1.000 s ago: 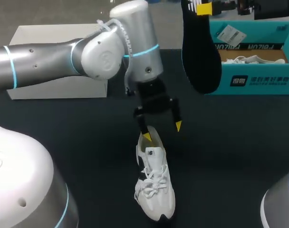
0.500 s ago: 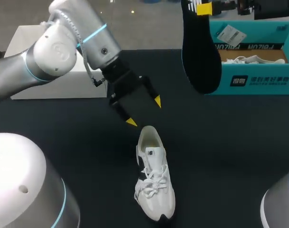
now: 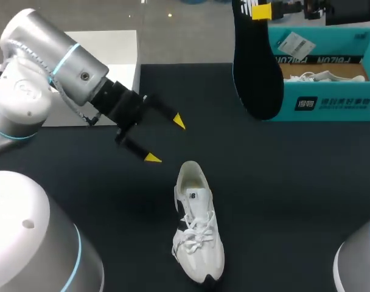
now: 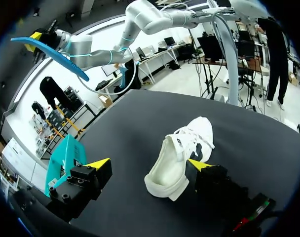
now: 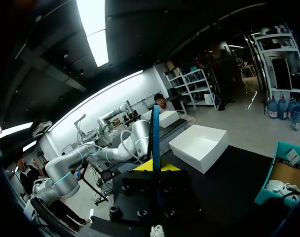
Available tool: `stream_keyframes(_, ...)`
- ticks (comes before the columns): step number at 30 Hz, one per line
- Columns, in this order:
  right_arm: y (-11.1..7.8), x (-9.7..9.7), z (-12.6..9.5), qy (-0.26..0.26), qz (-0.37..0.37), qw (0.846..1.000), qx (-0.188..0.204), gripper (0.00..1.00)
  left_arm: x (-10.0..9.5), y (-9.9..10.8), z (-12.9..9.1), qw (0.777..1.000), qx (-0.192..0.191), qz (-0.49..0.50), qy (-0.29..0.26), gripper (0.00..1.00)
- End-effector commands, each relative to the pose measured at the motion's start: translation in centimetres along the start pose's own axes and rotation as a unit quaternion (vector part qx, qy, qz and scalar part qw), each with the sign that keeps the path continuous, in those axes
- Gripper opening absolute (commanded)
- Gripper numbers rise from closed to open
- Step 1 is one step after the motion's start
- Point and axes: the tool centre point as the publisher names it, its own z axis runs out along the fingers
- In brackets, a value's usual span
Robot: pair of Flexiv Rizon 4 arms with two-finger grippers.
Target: Take the shoe out of the shoebox, open the shoe tongue, remove and reinsert the insole, then place the shoe into the shoebox
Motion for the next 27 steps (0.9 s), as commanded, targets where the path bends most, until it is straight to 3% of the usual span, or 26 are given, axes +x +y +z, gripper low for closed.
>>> stream_keyframes(1,0.1,0.0,0.2,-0.001,0.000,1.000,0.001,0.00,1.7,-1.1,-1.1,0.946,0.000,-0.010,-0.324,1.00)
stream_keyframes(9,0.1,0.0,0.2,-0.001,0.000,1.000,0.001,0.00,1.5,-2.3,-1.6,0.939,0.015,-0.010,-0.343,1.00)
stream_keyframes(27,0.1,0.0,0.2,-0.001,0.000,1.000,0.001,0.00,1.5,-2.3,-1.6,0.939,0.015,-0.010,-0.343,1.00)
